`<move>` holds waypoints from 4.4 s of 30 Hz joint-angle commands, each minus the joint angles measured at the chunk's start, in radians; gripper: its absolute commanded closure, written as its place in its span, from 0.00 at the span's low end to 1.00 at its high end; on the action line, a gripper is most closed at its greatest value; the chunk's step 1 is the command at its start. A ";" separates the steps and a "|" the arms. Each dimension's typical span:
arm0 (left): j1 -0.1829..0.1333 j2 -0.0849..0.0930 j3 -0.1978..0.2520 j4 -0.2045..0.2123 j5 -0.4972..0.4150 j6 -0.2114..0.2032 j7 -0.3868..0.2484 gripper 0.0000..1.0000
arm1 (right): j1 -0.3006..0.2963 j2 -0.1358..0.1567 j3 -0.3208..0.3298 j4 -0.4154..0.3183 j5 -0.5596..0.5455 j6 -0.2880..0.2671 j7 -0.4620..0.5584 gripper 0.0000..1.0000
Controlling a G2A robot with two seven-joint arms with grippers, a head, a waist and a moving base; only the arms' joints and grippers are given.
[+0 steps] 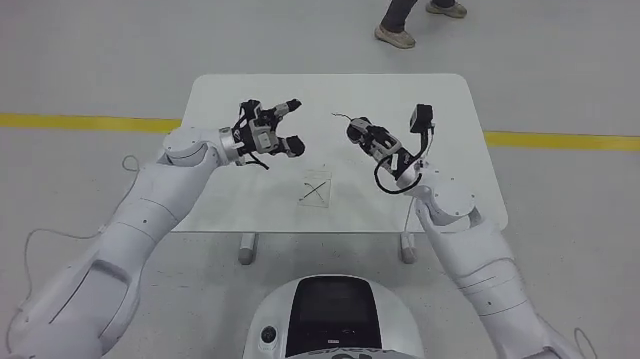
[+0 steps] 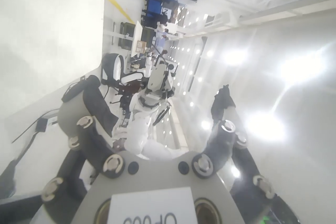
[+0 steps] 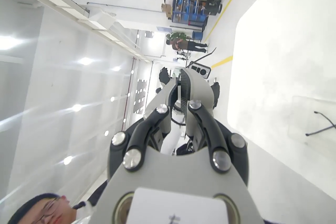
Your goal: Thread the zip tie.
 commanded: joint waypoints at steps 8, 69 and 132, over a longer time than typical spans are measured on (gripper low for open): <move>-0.010 0.007 -0.006 0.017 0.034 -0.023 -0.074 0.00 | 0.017 0.005 0.009 0.006 -0.015 0.015 0.057 1.00; 0.064 0.066 0.030 -0.063 0.023 -0.139 -0.310 0.00 | 0.143 -0.034 -0.138 0.406 0.514 0.049 0.649 1.00; 0.152 0.079 -0.043 -0.138 0.055 -0.109 -0.277 0.85 | 0.095 -0.024 -0.194 0.303 0.418 0.012 0.535 1.00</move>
